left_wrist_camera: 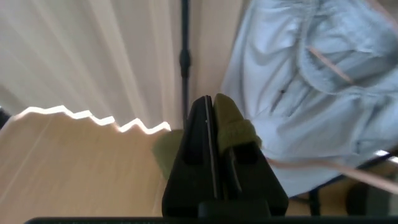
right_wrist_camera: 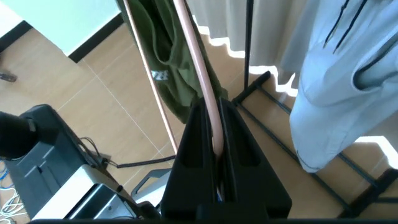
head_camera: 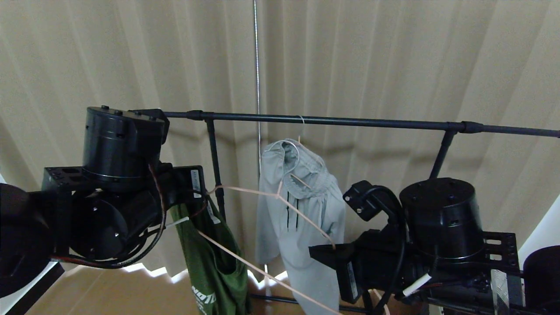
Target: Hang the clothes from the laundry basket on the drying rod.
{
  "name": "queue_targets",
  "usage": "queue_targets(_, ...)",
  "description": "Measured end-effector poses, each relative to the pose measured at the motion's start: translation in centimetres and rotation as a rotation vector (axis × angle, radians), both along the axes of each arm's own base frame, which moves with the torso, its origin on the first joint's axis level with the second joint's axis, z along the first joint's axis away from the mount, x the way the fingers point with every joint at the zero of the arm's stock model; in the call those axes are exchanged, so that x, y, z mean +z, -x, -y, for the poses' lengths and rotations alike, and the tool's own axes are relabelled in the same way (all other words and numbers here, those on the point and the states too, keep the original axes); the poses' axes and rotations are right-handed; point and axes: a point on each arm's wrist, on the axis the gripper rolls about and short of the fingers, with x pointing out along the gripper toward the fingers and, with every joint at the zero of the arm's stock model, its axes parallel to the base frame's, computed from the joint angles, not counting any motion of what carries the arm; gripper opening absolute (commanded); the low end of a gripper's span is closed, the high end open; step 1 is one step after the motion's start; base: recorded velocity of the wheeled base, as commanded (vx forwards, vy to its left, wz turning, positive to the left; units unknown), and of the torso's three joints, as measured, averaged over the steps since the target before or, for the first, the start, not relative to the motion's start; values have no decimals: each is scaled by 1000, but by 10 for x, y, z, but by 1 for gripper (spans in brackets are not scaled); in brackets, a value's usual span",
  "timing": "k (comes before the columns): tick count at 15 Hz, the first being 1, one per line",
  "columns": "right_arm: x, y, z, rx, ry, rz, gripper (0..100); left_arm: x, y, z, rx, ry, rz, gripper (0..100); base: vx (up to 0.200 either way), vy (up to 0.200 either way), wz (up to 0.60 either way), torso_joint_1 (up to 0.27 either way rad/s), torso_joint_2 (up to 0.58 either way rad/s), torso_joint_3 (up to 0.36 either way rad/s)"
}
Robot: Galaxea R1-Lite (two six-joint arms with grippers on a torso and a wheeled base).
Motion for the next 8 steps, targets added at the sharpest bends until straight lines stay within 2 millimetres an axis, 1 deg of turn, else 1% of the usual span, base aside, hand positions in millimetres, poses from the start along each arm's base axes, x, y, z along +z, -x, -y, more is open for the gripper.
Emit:
queue_targets(5, -3, -14, -15, -33, 10, 9, 0, 11, 21, 13, -84, 44, 34, 0, 0, 0, 0, 0, 0, 0)
queue_targets(8, -7, -19, -19, -49, 25, 7, 0, 14, 29, 20, -121, 67, 41, 0, 0, 0, 0, 0, 0, 0)
